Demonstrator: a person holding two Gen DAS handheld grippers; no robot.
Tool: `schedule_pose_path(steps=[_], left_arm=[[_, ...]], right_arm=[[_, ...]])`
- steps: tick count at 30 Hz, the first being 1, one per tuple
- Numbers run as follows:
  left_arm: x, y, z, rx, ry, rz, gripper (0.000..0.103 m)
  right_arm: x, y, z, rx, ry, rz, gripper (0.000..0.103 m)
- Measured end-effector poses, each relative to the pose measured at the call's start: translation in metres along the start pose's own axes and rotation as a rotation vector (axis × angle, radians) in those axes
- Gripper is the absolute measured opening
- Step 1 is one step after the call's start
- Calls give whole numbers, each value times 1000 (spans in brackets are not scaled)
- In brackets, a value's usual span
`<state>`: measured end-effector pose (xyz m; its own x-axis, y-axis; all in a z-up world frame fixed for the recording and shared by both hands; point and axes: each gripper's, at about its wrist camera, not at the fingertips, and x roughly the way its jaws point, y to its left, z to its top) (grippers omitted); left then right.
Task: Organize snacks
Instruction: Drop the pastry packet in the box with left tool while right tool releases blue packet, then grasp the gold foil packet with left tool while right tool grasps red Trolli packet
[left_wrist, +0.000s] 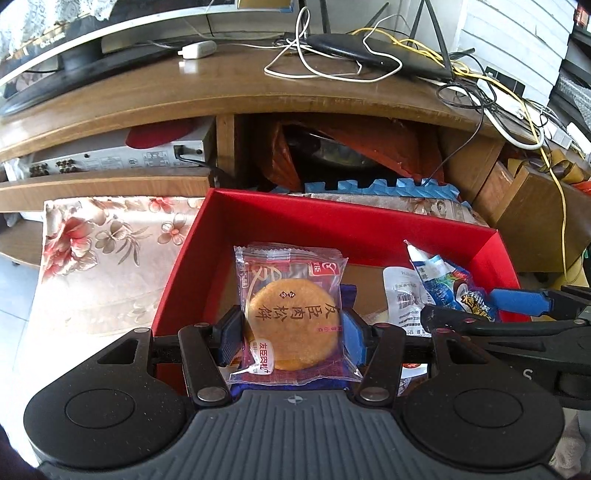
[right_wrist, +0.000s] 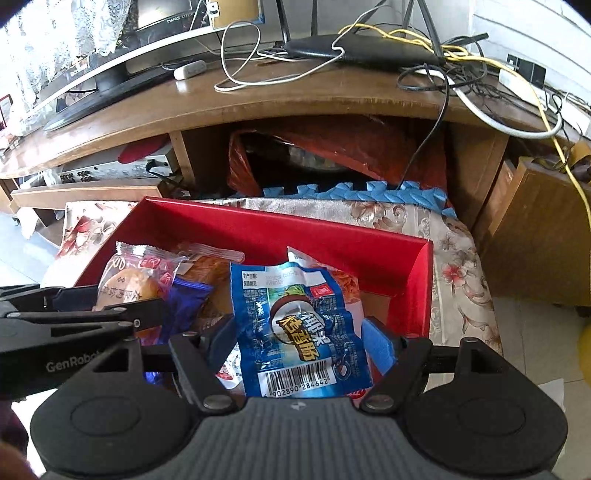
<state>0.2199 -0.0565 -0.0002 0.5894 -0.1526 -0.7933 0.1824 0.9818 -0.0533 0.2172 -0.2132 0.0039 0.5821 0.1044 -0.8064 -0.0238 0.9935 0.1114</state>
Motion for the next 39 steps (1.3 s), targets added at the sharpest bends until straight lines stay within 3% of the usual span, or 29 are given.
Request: schedule_pose_path(steps=[13,21,32,39], left_arm=[[-10,-1,2,-8,-25,-23,72],[-23,-17,-4,42,-42,-67,76],[-50,-52,-31,129,-43,-163,77],[-47,-76,-58,151,44,-257,77]], right_arm=[[-12,-4,0,6,-29,0,81],[-35,-19,-4,43,-65,-7,81],[-67,-44,-49,81,-35,-59,81],[-89,-71,-82,164,-17,-86,81]])
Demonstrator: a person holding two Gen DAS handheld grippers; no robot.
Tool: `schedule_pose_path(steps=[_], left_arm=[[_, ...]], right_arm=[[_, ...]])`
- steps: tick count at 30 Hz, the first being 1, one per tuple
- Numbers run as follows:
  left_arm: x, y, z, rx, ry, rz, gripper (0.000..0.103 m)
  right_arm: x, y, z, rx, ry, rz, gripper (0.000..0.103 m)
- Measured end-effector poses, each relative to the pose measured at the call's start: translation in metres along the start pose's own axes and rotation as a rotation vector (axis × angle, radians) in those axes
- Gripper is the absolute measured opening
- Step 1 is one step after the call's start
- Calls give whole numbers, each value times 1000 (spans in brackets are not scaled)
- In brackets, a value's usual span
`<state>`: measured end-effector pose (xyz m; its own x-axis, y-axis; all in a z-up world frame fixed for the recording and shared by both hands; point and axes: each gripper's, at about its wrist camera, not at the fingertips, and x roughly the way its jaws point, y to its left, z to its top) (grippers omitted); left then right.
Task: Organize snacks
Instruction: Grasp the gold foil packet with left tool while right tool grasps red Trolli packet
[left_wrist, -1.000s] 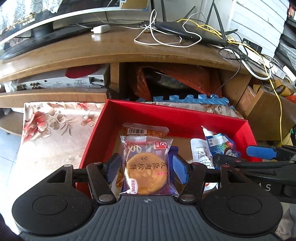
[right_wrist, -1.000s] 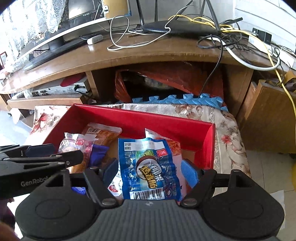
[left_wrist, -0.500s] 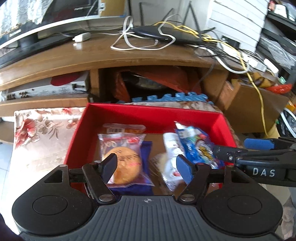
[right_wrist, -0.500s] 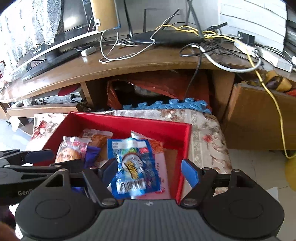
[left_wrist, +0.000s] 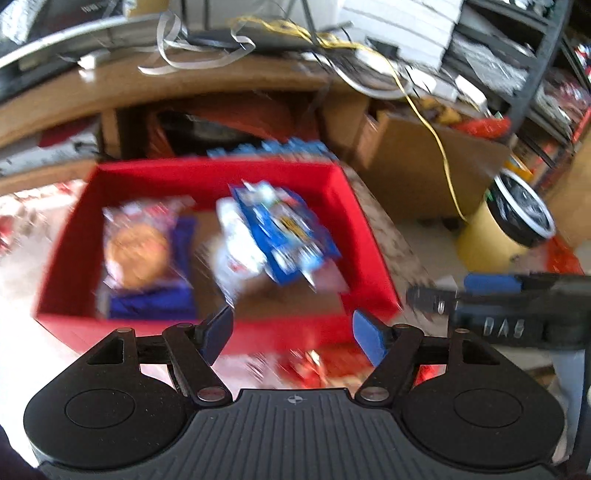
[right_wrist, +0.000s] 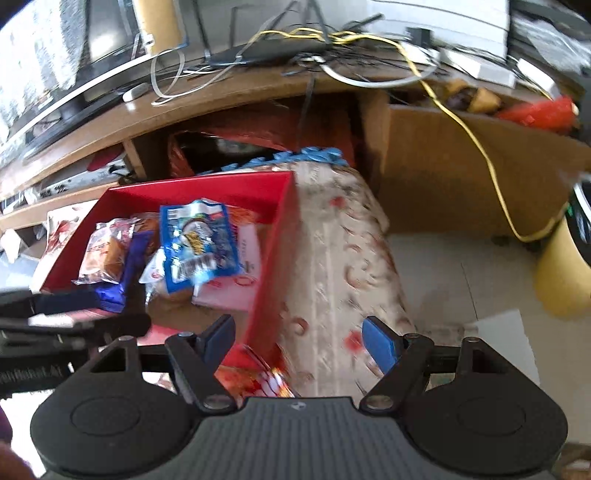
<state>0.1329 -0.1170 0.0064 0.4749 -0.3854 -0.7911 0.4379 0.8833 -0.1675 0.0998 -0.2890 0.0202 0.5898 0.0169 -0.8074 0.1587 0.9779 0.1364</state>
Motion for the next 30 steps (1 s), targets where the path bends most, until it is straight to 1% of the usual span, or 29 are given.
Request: schedule_pose_path(steps=[2,5,8,13,17,19,20,26,30], left_arm=[[10,-9,-4,16,33,-7,80],[24,-17,-6,22,72,-6,79],[37,-22,-7,25,100,4,79],[59,-27,-9,7,152,-4,77],[71,-29,-15,7,188,-3,66],[69,-27,-16,-2,186,-14,58],[67,-27,-16,2,182,-12,53],[49,-21,-20,27,166,-10,50],[45,-12,-30,31,182,5,48]], right_arm=[[-5,-8,-4,24,-4,-3,81],[-7,-13,-6,41,0,8,81],[-5,-12,-7,26,11,25,81],[4,-8,-8,-19,46,38,81],[11,-12,-10,-31,76,24,81],[13,-15,-10,-31,88,17,81],[13,-16,-10,-31,91,18,81],[18,-12,-13,-51,128,15,81],[22,-4,-18,-86,152,19,81]])
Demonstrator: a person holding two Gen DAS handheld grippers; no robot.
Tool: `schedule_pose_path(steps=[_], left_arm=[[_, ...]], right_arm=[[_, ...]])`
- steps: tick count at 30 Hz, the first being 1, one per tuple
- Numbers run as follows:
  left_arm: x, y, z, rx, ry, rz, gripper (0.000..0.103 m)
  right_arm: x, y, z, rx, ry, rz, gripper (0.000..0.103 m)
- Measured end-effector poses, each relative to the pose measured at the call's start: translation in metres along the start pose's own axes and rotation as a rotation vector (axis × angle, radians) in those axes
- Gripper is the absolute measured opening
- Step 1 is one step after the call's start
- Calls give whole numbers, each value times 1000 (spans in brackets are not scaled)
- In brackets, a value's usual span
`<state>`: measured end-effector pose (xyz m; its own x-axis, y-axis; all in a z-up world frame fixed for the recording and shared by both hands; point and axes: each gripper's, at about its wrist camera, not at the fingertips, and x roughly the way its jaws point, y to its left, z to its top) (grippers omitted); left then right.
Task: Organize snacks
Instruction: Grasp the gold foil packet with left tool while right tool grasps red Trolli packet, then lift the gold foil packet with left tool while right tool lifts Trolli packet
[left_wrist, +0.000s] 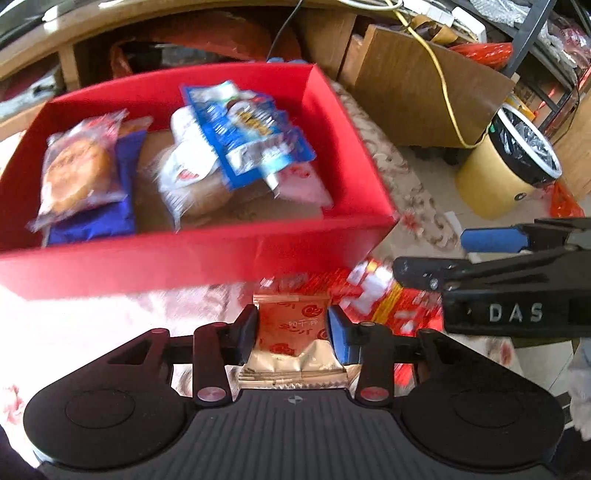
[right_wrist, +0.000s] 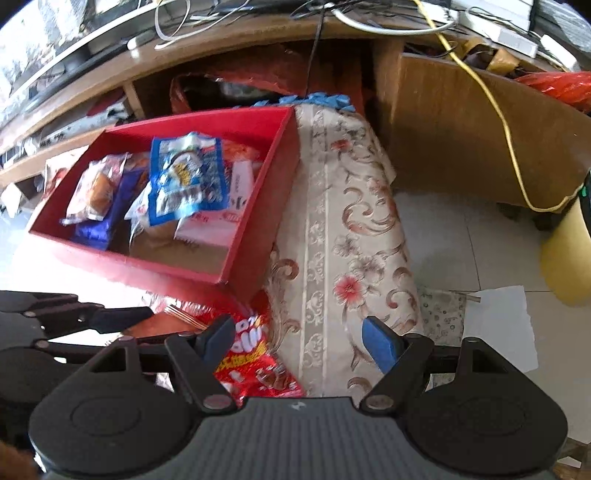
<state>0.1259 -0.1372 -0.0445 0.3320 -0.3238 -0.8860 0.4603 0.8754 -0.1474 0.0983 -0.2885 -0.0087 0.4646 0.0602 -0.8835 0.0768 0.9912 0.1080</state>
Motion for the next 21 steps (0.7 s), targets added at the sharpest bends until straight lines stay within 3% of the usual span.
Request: schedule_pose_path(steps=[13,21], left_arm=[[-6,21,-16,-14,27,9,49],[-3,21,-18,1,44,8,69]], right_arm=[[22,31,-2,-95,91,48,82],[45,30,-8,-124,141,22,83]])
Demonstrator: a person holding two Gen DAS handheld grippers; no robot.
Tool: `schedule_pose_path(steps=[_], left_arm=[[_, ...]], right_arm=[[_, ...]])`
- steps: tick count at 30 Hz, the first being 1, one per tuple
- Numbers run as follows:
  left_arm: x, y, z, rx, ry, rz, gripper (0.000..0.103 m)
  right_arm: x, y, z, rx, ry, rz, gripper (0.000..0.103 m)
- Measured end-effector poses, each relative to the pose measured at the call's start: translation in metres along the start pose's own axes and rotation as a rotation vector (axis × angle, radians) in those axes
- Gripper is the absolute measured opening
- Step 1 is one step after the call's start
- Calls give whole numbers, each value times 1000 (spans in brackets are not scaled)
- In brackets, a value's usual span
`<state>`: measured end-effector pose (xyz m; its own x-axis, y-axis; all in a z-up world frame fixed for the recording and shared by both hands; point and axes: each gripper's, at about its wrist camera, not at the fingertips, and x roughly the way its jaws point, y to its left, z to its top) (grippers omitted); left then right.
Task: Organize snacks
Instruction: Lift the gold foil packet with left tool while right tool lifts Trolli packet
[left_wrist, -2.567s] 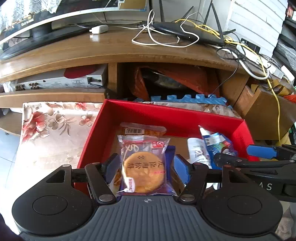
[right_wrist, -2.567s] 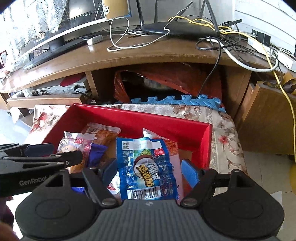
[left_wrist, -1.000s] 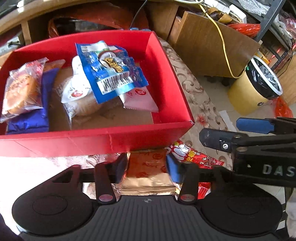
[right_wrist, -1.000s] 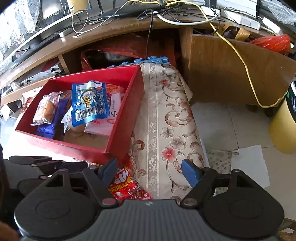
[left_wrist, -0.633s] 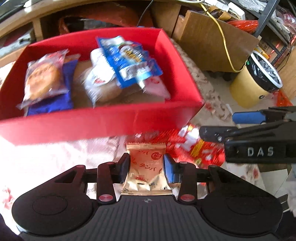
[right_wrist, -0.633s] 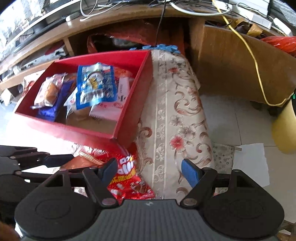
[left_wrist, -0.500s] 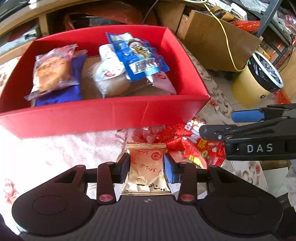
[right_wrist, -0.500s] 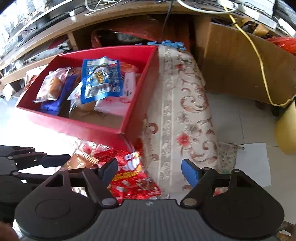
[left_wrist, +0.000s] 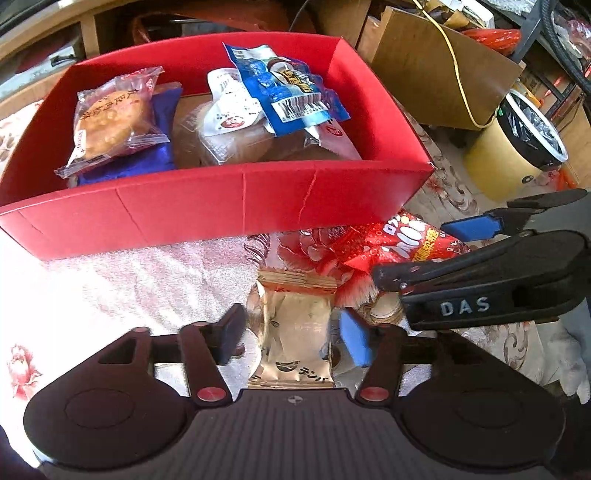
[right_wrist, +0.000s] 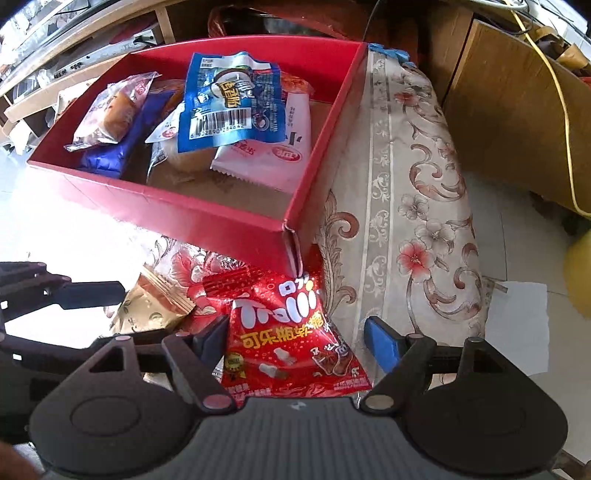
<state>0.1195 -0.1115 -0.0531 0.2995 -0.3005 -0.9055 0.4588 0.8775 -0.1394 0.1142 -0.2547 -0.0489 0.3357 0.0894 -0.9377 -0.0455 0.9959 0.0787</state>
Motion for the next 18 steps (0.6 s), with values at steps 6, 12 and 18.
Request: schedule_pose_path(steps=[6,12,18], left_arm=[[0,-2,-2,30,-8,25,65],[-1,-12,-6,80,-13,72,58],[-8,-17,-20,103,-9,65,53]], right_arm=[[7,9,-3,-63,-23,-31,87],[0,18,-10,-108,-58,-23,66],[-6,28,-24,-124,-67,-38,64]])
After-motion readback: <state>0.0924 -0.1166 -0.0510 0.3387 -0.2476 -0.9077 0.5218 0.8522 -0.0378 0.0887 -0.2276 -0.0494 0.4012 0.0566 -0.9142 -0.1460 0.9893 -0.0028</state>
